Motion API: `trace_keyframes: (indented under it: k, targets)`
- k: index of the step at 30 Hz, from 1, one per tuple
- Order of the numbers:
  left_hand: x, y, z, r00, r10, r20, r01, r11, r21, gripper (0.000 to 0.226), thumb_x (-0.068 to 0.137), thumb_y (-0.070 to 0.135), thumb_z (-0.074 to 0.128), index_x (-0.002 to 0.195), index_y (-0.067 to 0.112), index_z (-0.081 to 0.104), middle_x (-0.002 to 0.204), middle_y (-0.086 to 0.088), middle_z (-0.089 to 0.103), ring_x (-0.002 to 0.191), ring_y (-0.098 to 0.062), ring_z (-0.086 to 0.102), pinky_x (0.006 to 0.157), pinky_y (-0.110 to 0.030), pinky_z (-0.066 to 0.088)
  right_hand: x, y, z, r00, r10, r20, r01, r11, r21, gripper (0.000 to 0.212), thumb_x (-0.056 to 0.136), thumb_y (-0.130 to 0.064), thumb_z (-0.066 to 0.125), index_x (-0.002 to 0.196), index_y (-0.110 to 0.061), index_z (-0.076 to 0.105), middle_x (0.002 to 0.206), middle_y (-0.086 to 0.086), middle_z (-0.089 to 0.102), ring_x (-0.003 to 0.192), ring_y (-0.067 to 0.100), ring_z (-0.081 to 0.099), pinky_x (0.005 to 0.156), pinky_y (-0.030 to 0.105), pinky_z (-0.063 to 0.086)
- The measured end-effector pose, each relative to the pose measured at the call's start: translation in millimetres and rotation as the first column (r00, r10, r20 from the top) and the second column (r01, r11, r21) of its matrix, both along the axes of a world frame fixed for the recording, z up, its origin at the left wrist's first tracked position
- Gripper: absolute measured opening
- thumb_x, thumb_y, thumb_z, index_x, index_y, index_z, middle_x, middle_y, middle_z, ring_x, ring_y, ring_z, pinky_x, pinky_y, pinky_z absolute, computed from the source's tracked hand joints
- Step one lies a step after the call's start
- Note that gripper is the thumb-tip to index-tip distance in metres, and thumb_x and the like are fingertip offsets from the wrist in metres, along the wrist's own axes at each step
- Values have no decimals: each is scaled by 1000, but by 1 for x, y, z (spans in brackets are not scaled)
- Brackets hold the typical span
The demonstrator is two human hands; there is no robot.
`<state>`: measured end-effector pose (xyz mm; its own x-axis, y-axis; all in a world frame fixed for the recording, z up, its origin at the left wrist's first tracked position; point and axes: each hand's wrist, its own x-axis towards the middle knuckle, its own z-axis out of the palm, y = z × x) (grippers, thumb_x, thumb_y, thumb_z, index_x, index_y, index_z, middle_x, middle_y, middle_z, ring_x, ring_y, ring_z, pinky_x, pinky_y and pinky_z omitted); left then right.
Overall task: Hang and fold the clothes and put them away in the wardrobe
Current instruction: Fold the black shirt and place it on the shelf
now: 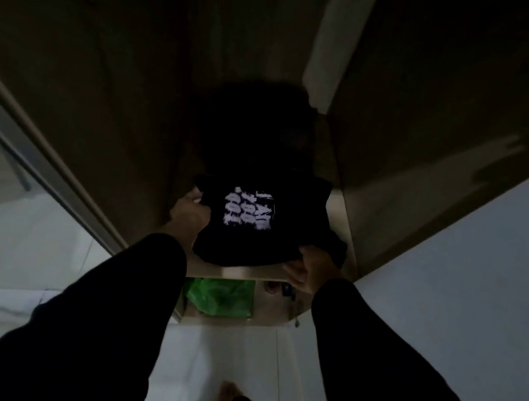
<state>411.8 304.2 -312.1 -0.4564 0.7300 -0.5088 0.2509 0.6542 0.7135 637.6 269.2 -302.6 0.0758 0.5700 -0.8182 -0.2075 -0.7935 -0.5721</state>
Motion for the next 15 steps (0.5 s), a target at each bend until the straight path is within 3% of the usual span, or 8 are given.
trace_keyframes:
  k: [3,5,15]
  targets:
    - [-1,-9,-27,989,-9,-146,-4,996,-91,38,94,15,53,130,4,51,140,-17,47,130,-32,44,110,-37,33,4,-4,-17,996,66,58,-64,997,-41,37,103,-24,35,136,-10,43,140,17,49,113,31,57,102,44,38]
    - [-3,-11,-37,982,-7,-188,-11,996,-93,35,93,15,54,125,3,54,137,-18,50,129,-32,45,109,-36,33,6,-1,-21,992,94,88,-91,995,-37,38,103,-23,32,136,-8,43,139,13,50,121,29,55,100,42,39]
    - [-1,-21,-17,986,120,-117,-109,989,99,41,89,8,56,130,8,52,134,-13,55,126,-28,49,105,-25,32,-1,-21,-5,953,267,141,-256,962,-94,40,103,-27,34,132,-4,48,132,14,57,123,29,54,101,40,38]
